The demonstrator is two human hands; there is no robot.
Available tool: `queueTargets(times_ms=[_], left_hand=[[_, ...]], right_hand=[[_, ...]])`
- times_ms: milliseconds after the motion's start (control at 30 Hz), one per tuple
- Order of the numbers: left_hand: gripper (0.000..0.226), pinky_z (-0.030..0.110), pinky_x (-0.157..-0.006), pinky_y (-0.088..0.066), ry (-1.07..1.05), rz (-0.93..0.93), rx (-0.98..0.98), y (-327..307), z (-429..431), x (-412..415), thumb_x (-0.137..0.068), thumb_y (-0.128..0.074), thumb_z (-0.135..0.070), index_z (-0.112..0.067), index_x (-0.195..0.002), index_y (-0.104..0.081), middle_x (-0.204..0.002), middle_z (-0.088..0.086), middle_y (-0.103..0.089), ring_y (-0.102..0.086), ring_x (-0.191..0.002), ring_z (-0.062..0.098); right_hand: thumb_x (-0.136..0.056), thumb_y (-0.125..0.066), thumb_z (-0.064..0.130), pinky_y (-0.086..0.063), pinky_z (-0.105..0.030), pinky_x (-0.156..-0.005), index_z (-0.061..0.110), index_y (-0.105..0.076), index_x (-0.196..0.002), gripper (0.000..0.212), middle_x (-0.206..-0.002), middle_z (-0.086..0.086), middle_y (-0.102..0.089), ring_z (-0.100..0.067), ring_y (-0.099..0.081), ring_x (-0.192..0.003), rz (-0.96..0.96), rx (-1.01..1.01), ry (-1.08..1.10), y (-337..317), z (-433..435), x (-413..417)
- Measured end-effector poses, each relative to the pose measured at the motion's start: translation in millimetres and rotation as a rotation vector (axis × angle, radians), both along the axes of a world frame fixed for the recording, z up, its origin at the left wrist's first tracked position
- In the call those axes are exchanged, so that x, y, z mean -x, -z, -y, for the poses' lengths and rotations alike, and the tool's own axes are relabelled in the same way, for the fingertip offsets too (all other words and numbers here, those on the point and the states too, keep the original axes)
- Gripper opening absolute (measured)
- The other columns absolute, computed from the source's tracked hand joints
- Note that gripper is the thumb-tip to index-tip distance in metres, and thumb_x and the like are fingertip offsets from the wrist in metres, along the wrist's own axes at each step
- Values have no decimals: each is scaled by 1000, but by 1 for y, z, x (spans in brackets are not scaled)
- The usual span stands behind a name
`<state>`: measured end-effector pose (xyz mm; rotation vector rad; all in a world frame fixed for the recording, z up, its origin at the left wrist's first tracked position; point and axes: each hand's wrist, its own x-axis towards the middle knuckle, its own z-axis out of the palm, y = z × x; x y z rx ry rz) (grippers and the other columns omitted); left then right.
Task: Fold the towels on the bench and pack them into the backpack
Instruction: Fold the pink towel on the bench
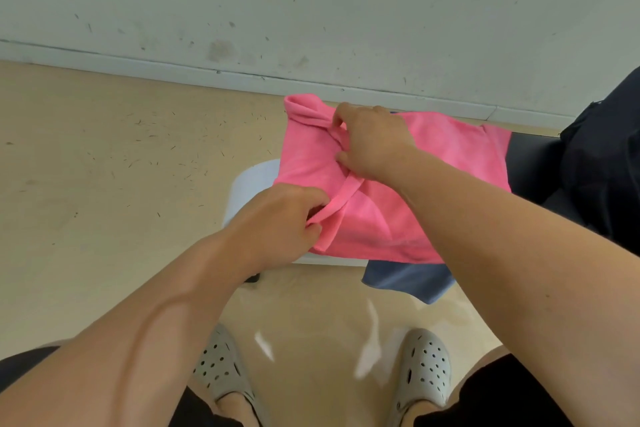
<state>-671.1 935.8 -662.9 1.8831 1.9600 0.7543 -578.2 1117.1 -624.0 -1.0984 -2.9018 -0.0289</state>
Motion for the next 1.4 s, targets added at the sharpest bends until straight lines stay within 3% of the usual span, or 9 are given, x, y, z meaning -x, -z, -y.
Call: queueTargets(times_ms=[100, 233, 400, 533, 700, 833, 967, 1200, 1400], left_hand=[[20, 28, -52, -34, 14, 21, -2, -1, 0, 0, -75, -60, -8, -23, -67, -51, -54, -10, -44, -41, -54, 10], [19, 20, -49, -26, 24, 87, -28, -6, 0, 1, -72, -56, -10, -25, -62, -49, -53, -11, -44, -38, -52, 11], [10, 16, -50, -30, -69, 315, -26, -19, 2, 3, -74, -58, -23, -17, -69, -63, -56, -5, -47, -39, -53, 10], [15, 20, -48, -32, -202, 494, -36, -35, 5, 13, -72, -63, -4, -16, -63, -64, -54, -8, -48, -39, -51, 7], [9, 24, -51, -34, -329, 629, -205, -54, 18, 38, -65, -62, -13, -17, -58, -60, -50, -1, -47, -40, -50, 14], [9, 20, -43, -35, -259, 801, -163, -66, 31, 58, -56, -66, -17, -15, -55, -57, -45, 1, -44, -39, -41, 15], [15, 23, -44, -34, -208, 907, -158, -70, 33, 65, -58, -57, 2, -13, -55, -56, -46, 7, -44, -38, -41, 20], [16, 24, -45, -44, -87, 979, -111, -75, 8, 25, -68, -65, 2, -14, -66, -64, -52, 7, -57, -53, -44, 17], [15, 26, -47, -44, -19, 1013, 3, -66, -18, -40, -85, -69, 5, -9, -79, -65, -62, 15, -55, -48, -52, 20]], right_hand=[[-79, -63, 15, -44, -36, -76, 22, -64, -110, 32, -106, -7, -68, -34, -60, -102, -38, -54, 49, -1, -6, -2], [-85, -59, 19, -41, -33, -69, 17, -66, -81, 8, -99, -11, -69, -36, -63, -96, -46, -59, 88, -7, -15, 0], [-97, -54, 32, -31, -30, -66, 19, -36, -56, 47, -75, -13, -61, -35, -54, -81, -321, 130, 155, -37, -22, 17], [-98, -53, 24, -34, -30, -59, 18, -41, -60, 41, -58, -1, -38, -23, -41, -63, -653, 568, 279, -60, -29, 46], [-99, -48, 9, -50, -26, -53, 12, -57, -78, 23, -72, -7, -56, -22, -56, -60, -981, 1094, 324, -83, -27, 78], [-98, -49, 9, -59, -42, -72, 9, -63, -91, 16, -79, -9, -64, -27, -65, -68, -1048, 1275, 275, -86, -22, 100], [-101, -50, 10, -58, -33, -56, 4, -62, -91, 16, -80, -13, -64, -24, -65, -63, -1171, 1398, 337, -78, -27, 106], [-95, -55, -4, -53, -25, -49, 8, -60, -84, 17, -75, -10, -60, -20, -60, -65, -1188, 1210, 516, -51, -55, 67], [-91, -52, -9, -45, -22, -50, 13, -64, -89, 25, -73, -6, -56, -16, -52, -58, -1166, 1113, 522, -44, -69, 3]])
